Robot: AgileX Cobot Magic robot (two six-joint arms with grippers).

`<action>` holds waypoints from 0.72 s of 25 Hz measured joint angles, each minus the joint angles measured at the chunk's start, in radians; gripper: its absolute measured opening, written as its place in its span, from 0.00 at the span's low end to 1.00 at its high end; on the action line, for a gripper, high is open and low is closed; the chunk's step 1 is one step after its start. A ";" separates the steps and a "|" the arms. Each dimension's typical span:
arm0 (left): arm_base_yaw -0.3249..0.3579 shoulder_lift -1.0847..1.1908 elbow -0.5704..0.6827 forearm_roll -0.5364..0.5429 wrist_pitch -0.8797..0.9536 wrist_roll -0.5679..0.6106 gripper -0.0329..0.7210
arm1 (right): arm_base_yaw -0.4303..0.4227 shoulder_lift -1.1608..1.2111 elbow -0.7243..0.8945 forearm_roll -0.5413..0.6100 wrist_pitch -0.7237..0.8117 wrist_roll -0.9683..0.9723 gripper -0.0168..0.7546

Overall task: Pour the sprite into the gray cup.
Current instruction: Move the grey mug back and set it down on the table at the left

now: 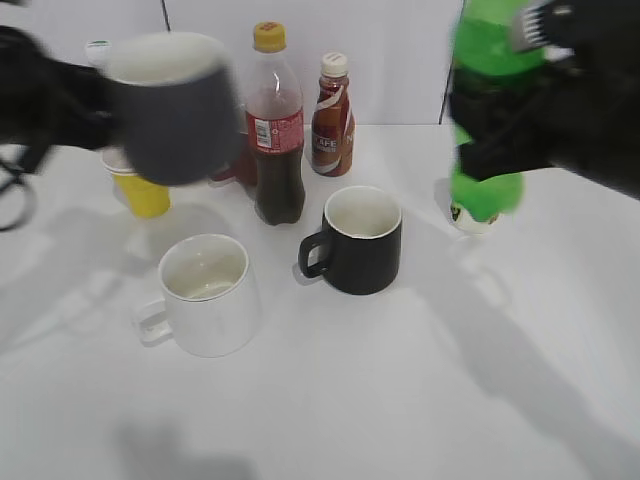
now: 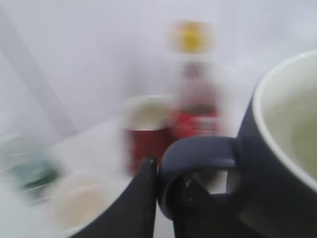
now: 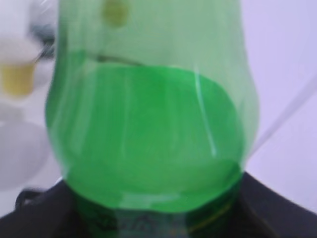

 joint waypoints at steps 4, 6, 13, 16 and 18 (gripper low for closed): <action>0.211 -0.017 0.110 -0.010 -0.110 0.000 0.12 | -0.146 0.000 0.086 -0.135 -0.048 0.303 0.54; 0.301 -0.011 0.193 -0.047 -0.214 0.009 0.12 | -0.205 0.001 0.133 -0.214 -0.103 0.418 0.54; 0.441 0.162 0.285 -0.218 -0.462 0.168 0.12 | -0.248 0.067 0.193 -0.271 -0.253 0.482 0.54; 0.441 0.267 0.285 -0.221 -0.578 0.183 0.12 | -0.248 0.089 0.193 -0.281 -0.268 0.485 0.54; 0.441 0.341 0.285 -0.221 -0.635 0.185 0.12 | -0.248 0.097 0.193 -0.283 -0.286 0.485 0.54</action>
